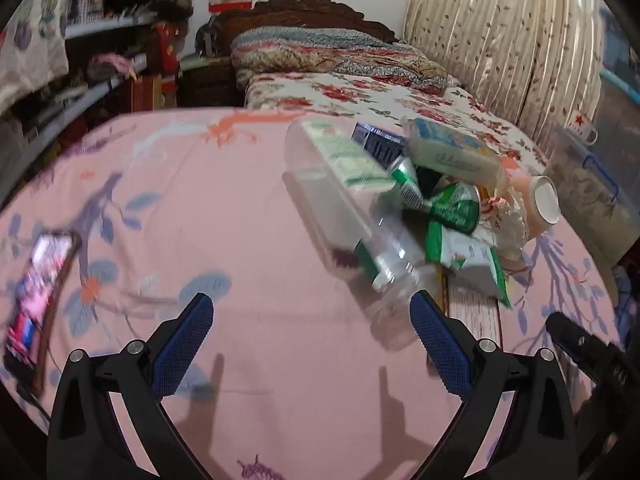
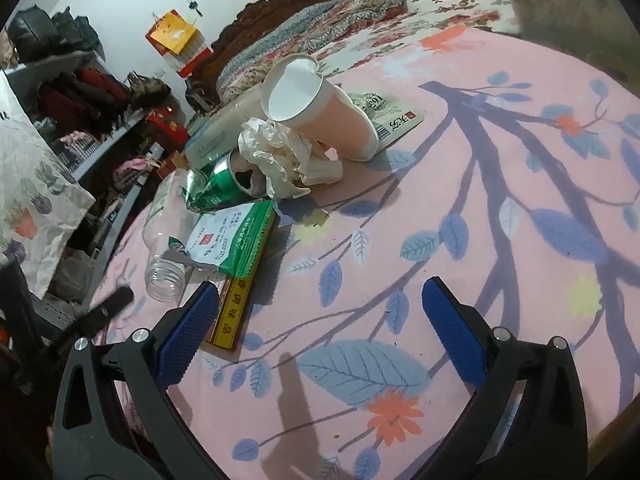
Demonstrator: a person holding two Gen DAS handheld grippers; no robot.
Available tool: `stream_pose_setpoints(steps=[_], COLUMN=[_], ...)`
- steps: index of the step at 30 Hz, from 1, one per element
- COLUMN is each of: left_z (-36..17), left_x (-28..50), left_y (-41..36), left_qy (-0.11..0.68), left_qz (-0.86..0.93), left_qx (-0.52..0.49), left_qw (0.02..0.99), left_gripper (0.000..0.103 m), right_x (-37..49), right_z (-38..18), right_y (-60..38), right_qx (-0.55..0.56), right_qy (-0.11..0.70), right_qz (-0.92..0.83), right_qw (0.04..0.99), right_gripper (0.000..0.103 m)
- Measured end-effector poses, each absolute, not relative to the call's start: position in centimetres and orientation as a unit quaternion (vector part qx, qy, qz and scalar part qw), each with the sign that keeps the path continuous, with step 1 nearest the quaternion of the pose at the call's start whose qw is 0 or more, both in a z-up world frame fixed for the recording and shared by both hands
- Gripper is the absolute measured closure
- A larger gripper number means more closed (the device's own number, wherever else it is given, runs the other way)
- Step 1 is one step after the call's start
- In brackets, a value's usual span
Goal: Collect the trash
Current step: 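Grasp the clear plastic bottle with the left tool while the right tool grasps the green packet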
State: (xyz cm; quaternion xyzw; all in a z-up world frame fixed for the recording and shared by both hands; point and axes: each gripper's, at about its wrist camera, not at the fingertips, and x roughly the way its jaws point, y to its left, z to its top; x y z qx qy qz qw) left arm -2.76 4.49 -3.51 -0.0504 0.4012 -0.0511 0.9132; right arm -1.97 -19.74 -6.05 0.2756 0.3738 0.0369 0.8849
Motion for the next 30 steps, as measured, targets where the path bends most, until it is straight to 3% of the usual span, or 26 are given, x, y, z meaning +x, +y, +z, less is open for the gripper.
stream_pose_setpoints(steps=[5,7,8,11,14,17,19,21,22,23,24,25,30], left_z=[-5.2,-4.4,-3.9,-2.7,-2.6,-2.3,-2.5,-2.7,-3.3,-3.6,-3.9,-4.2,-4.3], left_x=[-4.4,-4.7,-4.6,-3.3,-0.4,2.2,4.2,5.5,6.5,6.6,6.8,6.8,4.7], left_y=[5.5,5.5,5.4,4.9,4.1,3.1,2.3,1.7,1.2,1.4,1.6,2.0,4.6], left_qy=[0.424,0.405,0.398,0.411,0.445,0.451,0.457,0.465,0.473,0.477,0.48,0.485,0.471], left_qz=[-0.084,-0.092,-0.101,-0.142,-0.184,-0.186,-0.193,-0.183,-0.161,-0.148,-0.14,-0.147,-0.144], left_qx=[-0.105,-0.096,-0.094,-0.104,-0.135,-0.148,-0.156,-0.151,-0.138,-0.131,-0.128,-0.139,-0.143], left_qw=[0.896,0.905,0.907,0.894,0.866,0.86,0.854,0.853,0.855,0.856,0.856,0.851,0.859], left_gripper=[0.009,0.009,0.009,0.01,0.026,0.027,0.027,0.03,0.033,0.048,0.049,0.062,0.065], right_x=[-1.5,-1.4,-1.2,0.0,2.3,5.1,6.5,7.3,7.2,6.7,6.1,5.6,2.1], right_z=[-5.6,-5.2,-5.0,-4.4,-4.4,-5.2,-5.7,-6.4,-6.4,-6.0,-5.5,-4.9,-3.0], right_y=[-19.5,-19.5,-19.3,-18.3,-18.2,-18.3,-17.5,-16.6,-16.5,-16.4,-16.5,-16.5,-18.3], right_qx=[0.255,0.247,0.241,0.225,0.252,0.281,0.28,0.282,0.282,0.273,0.26,0.245,0.227], right_qy=[0.379,0.374,0.372,0.374,0.382,0.404,0.421,0.439,0.437,0.428,0.418,0.407,0.356], right_qz=[0.036,0.04,0.051,0.1,0.14,0.16,0.18,0.201,0.204,0.203,0.198,0.19,0.188], right_qw=[0.889,0.893,0.895,0.894,0.878,0.856,0.844,0.829,0.829,0.837,0.848,0.859,0.887], right_gripper=[0.003,0.01,0.019,0.026,0.031,0.034,0.043,0.074,0.078,0.081,0.083,0.083,0.088])
